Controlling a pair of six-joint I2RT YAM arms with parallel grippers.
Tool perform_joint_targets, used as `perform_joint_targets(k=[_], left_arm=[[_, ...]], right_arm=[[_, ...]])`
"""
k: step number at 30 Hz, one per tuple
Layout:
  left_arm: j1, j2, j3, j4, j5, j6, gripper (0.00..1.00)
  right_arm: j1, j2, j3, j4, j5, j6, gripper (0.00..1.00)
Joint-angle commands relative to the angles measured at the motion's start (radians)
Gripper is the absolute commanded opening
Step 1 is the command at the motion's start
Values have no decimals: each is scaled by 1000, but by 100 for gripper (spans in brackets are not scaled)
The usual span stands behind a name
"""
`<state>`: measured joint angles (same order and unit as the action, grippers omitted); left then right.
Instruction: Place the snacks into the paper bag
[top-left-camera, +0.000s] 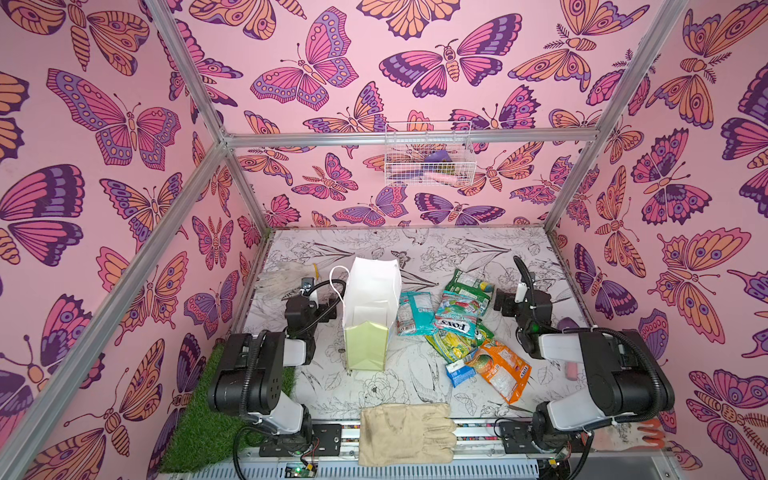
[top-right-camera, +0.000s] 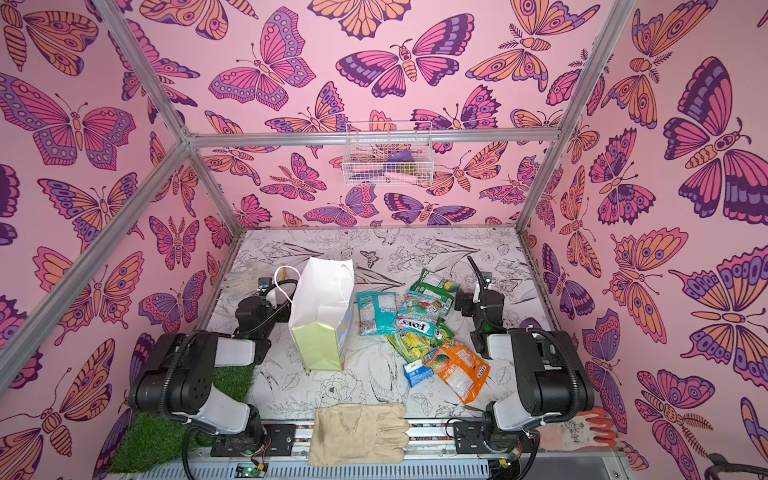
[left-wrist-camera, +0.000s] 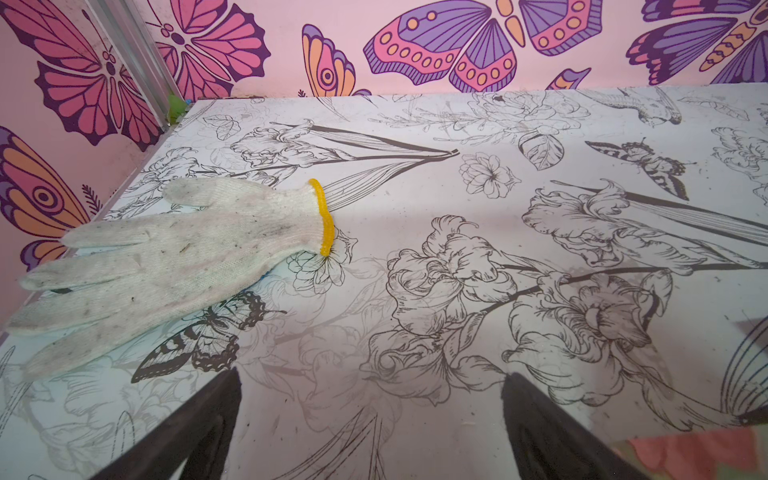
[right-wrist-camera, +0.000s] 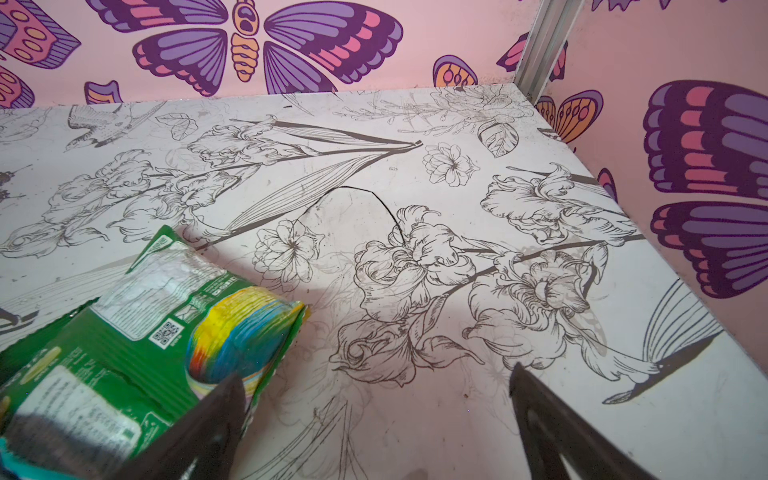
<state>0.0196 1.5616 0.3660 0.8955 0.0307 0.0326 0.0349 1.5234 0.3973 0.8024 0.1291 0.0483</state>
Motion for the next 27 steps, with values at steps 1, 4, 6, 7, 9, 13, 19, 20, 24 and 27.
perform_joint_targets(k=[1, 4, 6, 7, 9, 13, 19, 20, 24, 27], left_arm=[[5, -11, 2, 16, 14, -7, 99], [5, -12, 2, 16, 14, -6, 99], [5, -11, 4, 16, 6, -12, 99], [5, -11, 5, 11, -4, -14, 99], [5, -12, 4, 14, -5, -14, 99], [5, -12, 2, 17, -7, -17, 99], [5, -13, -2, 22, -32, -25, 99], [5, -15, -1, 19, -32, -26, 99], [5, -13, 0, 18, -34, -27, 99], [6, -11, 1, 18, -35, -26, 99]], right_arm=[[-4, -17, 5, 4, -9, 1, 99], [-5, -17, 5, 4, -8, 1, 99], [-4, -17, 6, 4, -7, 1, 99], [-6, -17, 5, 4, -8, 2, 99], [-5, -17, 5, 4, -7, 1, 99], [-5, -18, 4, 6, 9, 7, 99], [-5, -20, 2, 9, 12, 8, 99], [-4, -19, 3, 7, 19, 11, 99], [-5, -17, 5, 5, 20, 12, 99], [-5, -17, 5, 4, 20, 12, 99]])
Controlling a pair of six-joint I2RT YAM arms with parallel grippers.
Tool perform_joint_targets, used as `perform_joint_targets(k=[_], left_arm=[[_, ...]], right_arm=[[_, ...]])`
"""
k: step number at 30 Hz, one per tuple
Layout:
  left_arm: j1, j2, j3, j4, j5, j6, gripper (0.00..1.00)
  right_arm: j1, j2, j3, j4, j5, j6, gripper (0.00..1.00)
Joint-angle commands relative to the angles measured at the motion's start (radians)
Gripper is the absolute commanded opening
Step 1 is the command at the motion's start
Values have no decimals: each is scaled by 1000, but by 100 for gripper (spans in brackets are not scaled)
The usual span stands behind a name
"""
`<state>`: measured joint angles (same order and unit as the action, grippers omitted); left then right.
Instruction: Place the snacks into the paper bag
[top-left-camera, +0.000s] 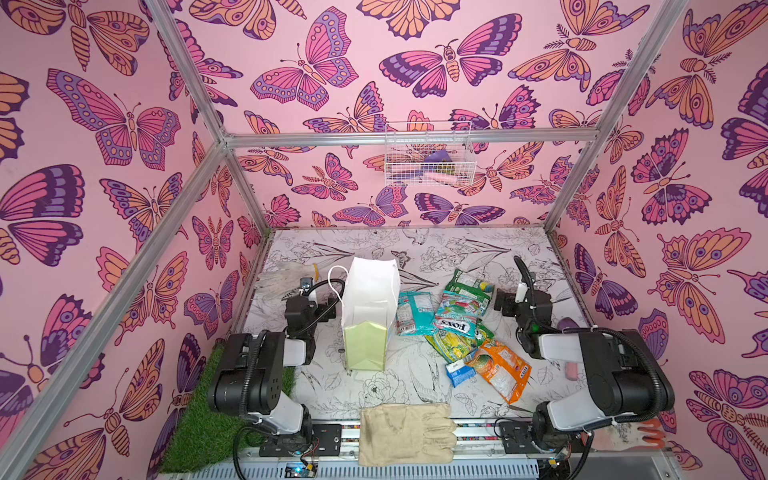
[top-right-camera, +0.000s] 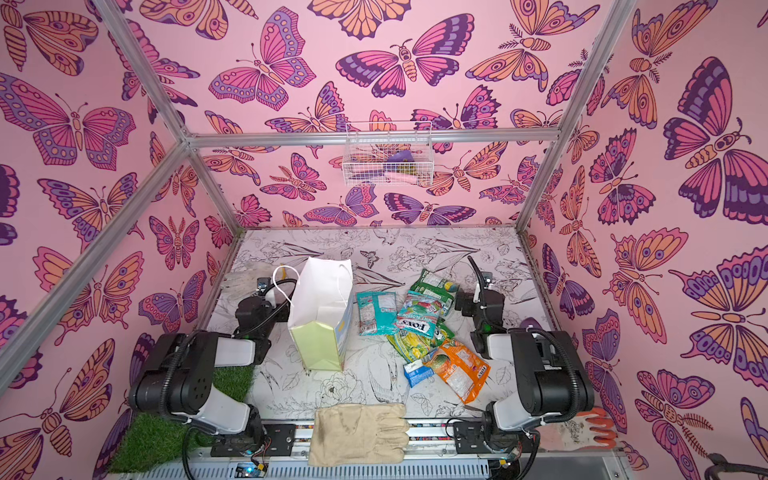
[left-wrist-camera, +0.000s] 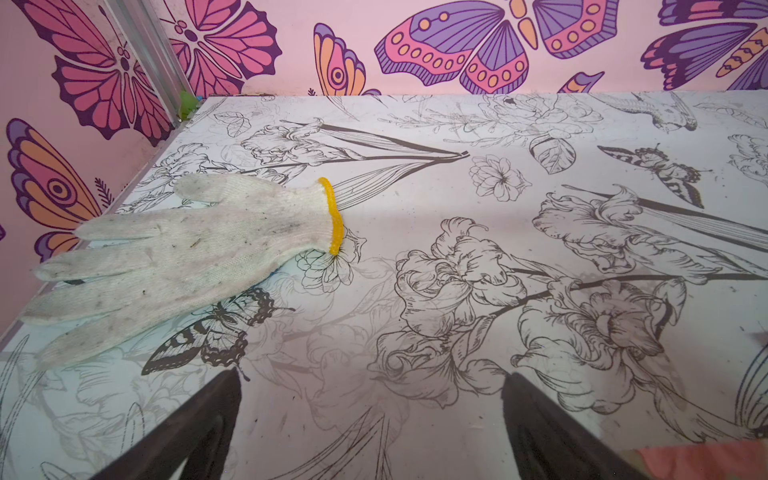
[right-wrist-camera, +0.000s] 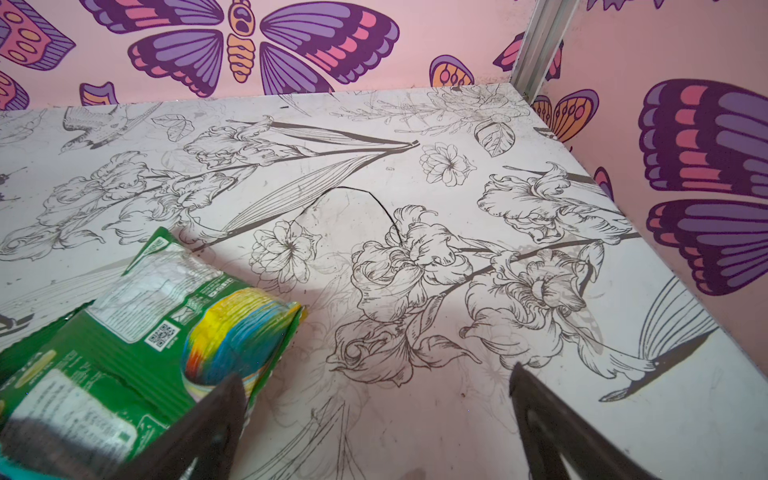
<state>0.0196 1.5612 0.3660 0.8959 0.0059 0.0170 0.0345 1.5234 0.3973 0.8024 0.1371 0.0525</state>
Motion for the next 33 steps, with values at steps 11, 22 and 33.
perform_joint_targets(k=[11, 22, 33], left_arm=[[-77, -152, 63, -202, -311, -21, 99], [-94, -465, 308, -813, -413, -152, 99], [-94, -679, 535, -1360, -222, -296, 99]], right_arm=[[-4, -180, 70, -228, -91, -33, 99], [-4, -456, 249, -798, 21, 497, 99], [-29, -442, 368, -1098, -256, 542, 99]])
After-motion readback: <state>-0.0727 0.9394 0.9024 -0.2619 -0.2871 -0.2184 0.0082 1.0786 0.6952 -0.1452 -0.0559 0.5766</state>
